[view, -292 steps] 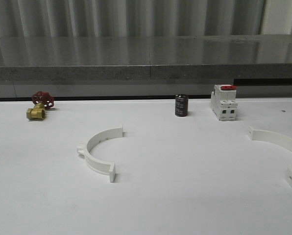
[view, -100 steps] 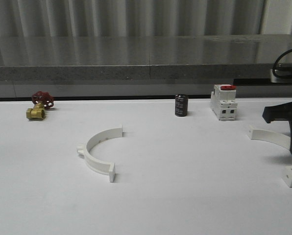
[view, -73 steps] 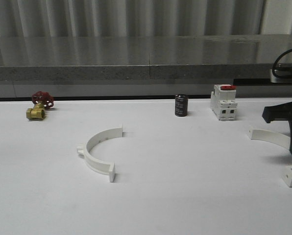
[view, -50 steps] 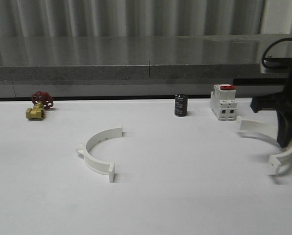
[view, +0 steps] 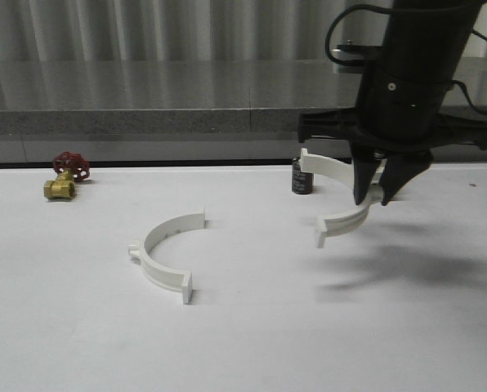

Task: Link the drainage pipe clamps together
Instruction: 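Carry the clamp half toward the first half and align the ends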

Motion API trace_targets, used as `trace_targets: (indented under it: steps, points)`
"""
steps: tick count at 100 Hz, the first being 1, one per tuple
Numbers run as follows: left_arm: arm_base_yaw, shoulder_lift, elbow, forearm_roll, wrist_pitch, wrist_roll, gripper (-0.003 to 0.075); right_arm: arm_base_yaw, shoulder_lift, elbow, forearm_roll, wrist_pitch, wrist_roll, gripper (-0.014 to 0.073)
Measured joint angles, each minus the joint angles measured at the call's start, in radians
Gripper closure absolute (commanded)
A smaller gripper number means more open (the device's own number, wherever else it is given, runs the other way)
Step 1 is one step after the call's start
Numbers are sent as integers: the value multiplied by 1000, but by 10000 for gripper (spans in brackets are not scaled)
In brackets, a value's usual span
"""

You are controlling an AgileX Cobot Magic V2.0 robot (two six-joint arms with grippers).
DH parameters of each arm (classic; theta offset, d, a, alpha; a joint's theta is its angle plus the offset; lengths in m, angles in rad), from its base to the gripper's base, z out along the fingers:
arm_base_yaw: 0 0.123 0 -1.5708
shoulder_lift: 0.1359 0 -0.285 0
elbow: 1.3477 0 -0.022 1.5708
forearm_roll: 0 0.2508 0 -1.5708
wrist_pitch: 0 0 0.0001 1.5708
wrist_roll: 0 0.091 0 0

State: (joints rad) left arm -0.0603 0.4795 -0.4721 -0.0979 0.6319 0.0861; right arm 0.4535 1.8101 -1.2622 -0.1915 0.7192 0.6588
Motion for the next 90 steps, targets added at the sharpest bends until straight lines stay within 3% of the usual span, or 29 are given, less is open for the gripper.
trace_targets:
  steps: [36,90]
  points:
    - [0,0,0,0,0,0,741,127,156,-176,-11,100,94,524]
    - [0,0,0,0,0,0,741,187,308,-321,-9,135,140,524]
